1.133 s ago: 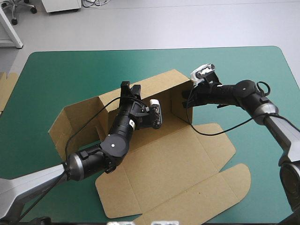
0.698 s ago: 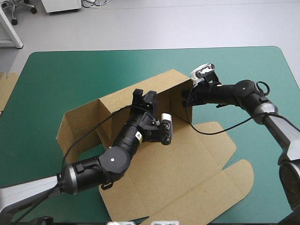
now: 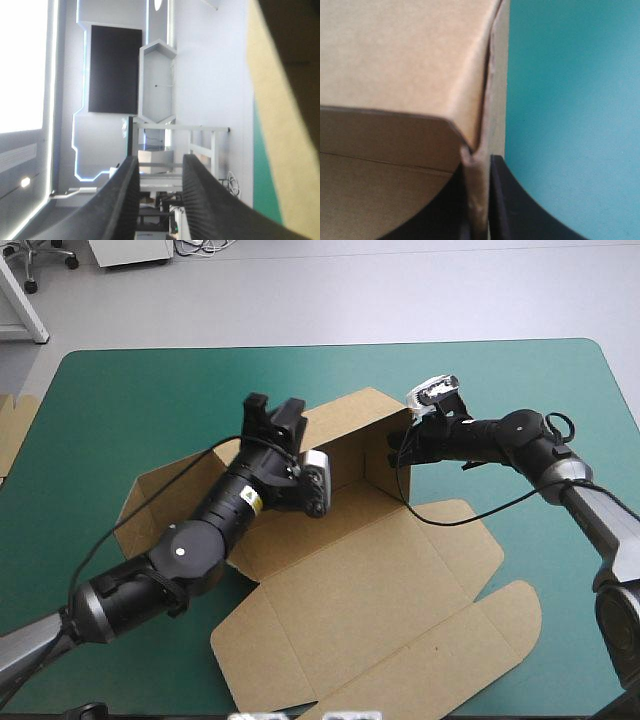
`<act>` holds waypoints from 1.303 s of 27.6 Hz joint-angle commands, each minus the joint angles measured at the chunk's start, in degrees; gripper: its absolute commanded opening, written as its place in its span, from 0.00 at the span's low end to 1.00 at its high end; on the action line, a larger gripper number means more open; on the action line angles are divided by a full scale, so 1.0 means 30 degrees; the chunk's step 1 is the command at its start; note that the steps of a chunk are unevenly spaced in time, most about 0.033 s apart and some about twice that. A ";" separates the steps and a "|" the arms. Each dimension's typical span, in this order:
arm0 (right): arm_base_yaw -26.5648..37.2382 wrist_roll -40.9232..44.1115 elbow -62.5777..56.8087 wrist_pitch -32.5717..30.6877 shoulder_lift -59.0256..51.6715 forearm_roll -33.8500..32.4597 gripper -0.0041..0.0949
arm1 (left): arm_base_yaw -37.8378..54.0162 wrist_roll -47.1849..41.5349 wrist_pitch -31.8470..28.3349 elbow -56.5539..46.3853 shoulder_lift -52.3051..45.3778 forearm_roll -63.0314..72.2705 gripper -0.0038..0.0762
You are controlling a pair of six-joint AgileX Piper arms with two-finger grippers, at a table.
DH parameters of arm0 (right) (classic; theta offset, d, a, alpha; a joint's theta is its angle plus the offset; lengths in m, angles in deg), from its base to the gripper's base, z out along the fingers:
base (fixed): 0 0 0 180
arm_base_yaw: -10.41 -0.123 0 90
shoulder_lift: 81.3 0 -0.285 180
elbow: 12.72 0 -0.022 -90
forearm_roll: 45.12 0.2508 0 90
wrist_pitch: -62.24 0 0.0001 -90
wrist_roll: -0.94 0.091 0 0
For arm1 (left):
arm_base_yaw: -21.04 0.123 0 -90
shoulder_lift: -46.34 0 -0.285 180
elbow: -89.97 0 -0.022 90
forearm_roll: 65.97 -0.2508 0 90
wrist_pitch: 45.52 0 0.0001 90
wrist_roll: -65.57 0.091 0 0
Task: Fold the box
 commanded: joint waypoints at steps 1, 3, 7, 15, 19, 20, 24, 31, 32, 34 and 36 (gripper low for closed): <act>0.0015 0.0432 0.0445 -0.0586 -0.0539 0.0408 0.04 | 0.2680 -0.0390 -0.0365 0.1450 -0.1084 -0.1137 0.31; 0.0015 0.0432 0.0445 -0.0626 -0.0539 0.0289 0.04 | 0.5295 -0.0441 -0.0869 0.2154 -0.1116 -0.0657 0.31; 0.0015 0.1015 0.0445 -0.0807 -0.0539 -0.0813 0.04 | 1.0465 -0.3116 -0.1479 0.3460 -0.1116 0.1084 0.31; 0.0015 0.2381 0.0445 -0.0979 -0.0510 -0.1711 0.04 | 1.8070 -0.8518 -0.2279 0.3893 -0.1116 0.3658 0.31; 0.0015 0.3452 0.0445 -0.0979 -0.0510 -0.2724 0.04 | 2.1601 -1.1172 -0.2714 0.3893 -0.0917 0.6220 0.31; 0.0015 0.3736 0.0445 -0.1019 -0.0510 -0.2896 0.04 | 2.2171 -1.1482 -0.2621 0.3893 -0.0874 0.6947 0.31; 0.0015 0.4612 0.0445 -0.1018 -0.0510 -0.3019 0.04 | 2.4133 -1.1480 -0.1640 0.3851 -0.0707 1.1816 0.31; 0.0051 0.6582 0.0835 -0.1047 -0.0510 -0.3771 0.04 | 2.4932 -1.1174 -0.1050 0.1606 -0.0707 1.6806 0.26; 0.0051 0.7236 0.1082 -0.1166 -0.0510 -0.4407 0.04 | 2.4932 -1.1059 -0.1050 0.1190 -0.0707 1.7237 0.26; 0.0051 0.8443 0.1642 -0.1470 -0.0510 -0.5635 0.04 | 2.4932 -1.0703 -0.1021 0.0109 -0.0707 1.8198 0.25; 0.0051 0.9737 0.2350 -0.1713 -0.0510 -0.7035 0.04 | 2.4932 -1.0669 -0.1021 -0.0846 -0.0707 1.8990 0.24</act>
